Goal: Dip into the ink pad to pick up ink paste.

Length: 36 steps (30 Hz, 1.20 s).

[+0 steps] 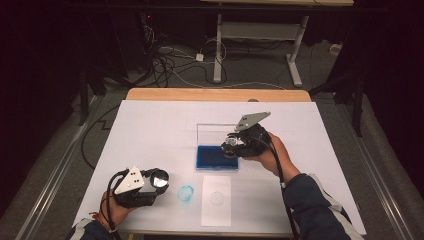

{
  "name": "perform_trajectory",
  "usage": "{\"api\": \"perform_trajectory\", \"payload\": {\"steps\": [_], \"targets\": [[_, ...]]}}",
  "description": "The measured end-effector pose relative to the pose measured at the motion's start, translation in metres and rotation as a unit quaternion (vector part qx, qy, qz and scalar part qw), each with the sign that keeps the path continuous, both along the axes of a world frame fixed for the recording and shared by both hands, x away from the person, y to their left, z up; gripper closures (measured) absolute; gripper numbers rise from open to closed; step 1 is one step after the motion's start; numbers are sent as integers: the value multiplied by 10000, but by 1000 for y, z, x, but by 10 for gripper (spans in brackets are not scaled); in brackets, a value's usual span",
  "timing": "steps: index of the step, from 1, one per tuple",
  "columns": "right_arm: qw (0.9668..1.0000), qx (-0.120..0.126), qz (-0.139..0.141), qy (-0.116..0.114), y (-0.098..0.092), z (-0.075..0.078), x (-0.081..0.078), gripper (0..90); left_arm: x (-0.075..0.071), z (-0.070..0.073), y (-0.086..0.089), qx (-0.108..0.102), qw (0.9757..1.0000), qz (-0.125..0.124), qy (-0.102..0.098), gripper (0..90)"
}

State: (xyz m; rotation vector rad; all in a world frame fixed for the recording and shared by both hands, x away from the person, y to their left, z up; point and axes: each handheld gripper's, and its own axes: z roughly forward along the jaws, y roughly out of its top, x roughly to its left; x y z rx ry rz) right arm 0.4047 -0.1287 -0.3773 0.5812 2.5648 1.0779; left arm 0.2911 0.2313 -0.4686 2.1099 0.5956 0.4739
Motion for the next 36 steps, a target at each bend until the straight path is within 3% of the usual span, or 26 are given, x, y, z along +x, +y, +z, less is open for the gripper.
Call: {"api": "perform_trajectory", "payload": {"steps": [16,28,36], "targets": [[9997,-183,-7,190,21,-31,13,567,1,-1,-1,-3,10000,-54,23,364],[9990,-170,-130,390,22,-50,22,566,1,-1,-1,-2,10000,-60,44,364],[9988,-171,-180,424,21,-54,24,566,2,-1,0,-30,10000,-63,30,363]]}}
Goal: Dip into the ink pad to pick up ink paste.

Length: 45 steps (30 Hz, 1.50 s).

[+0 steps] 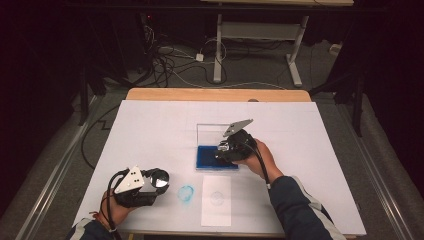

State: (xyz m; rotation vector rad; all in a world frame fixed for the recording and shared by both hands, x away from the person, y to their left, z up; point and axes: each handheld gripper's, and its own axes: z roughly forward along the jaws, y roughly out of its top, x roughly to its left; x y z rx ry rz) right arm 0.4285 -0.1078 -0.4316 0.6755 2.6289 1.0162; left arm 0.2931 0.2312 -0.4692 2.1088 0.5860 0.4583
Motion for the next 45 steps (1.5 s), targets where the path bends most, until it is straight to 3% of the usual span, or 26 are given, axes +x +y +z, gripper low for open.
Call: {"api": "perform_trajectory", "payload": {"steps": [14,45], "targets": [[9999,45,5,122,-1,-2,2,568,0,0,0,-17,10000,-5,8,363],[9999,-66,-24,82,0,-2,0,569,-1,1,-1,-5,10000,-64,29,363]]}}
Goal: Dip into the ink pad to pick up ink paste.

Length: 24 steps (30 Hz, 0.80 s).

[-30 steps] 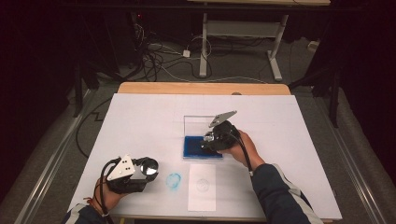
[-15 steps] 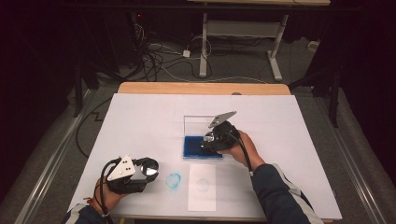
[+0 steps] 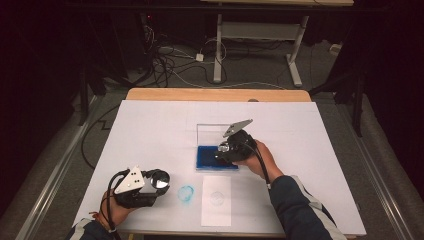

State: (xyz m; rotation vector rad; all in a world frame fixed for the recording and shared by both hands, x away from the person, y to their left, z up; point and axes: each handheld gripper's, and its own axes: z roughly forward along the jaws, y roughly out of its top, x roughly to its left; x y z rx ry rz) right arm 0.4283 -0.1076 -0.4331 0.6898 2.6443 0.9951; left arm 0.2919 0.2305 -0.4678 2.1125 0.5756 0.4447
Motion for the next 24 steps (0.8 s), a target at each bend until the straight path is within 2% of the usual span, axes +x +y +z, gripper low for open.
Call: {"api": "perform_trajectory", "payload": {"steps": [16,19,23,24], "targets": [[10000,-82,23,0,-1,3,-1,568,0,4,6,-66,10000,65,-28,363],[10000,-3,-21,-81,-3,10,-2,568,1,4,6,-82,9999,63,-39,363],[9997,107,-1,-225,-4,28,-6,568,1,5,5,-79,9999,52,-43,363],[9995,146,32,-286,-5,34,-7,568,0,3,2,-301,9995,129,25,362]]}}
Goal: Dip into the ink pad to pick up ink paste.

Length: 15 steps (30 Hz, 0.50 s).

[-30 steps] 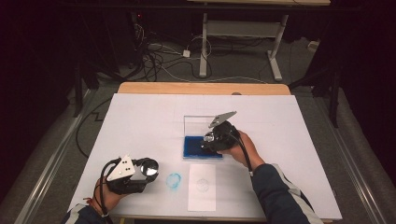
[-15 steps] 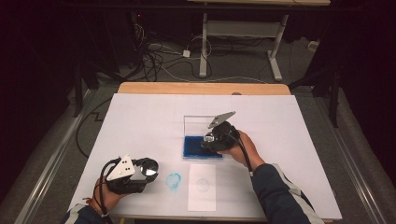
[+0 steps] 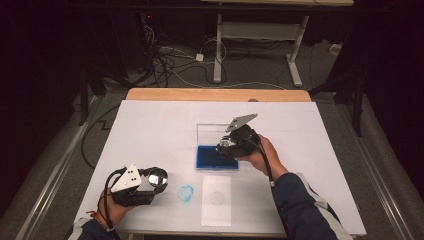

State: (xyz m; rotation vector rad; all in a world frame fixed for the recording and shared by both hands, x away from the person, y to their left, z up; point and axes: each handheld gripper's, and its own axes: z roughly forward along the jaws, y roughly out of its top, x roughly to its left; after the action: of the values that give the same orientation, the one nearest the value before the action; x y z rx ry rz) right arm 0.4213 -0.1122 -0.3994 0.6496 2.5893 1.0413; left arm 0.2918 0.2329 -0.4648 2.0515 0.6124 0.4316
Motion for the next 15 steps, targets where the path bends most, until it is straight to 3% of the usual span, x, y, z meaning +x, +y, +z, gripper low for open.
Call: {"api": "perform_trajectory", "payload": {"steps": [7,8,11,15], "targets": [[9995,143,25,-294,-3,35,-6,568,0,0,-1,-3,10000,-9,-14,363],[9994,148,12,-326,-3,38,-7,568,1,2,2,218,9997,-85,-81,363],[9994,166,47,-315,0,40,-8,567,1,2,2,225,9997,-87,-75,363],[9996,95,72,-251,5,30,-7,567,1,2,2,232,9997,-93,-81,363]]}}
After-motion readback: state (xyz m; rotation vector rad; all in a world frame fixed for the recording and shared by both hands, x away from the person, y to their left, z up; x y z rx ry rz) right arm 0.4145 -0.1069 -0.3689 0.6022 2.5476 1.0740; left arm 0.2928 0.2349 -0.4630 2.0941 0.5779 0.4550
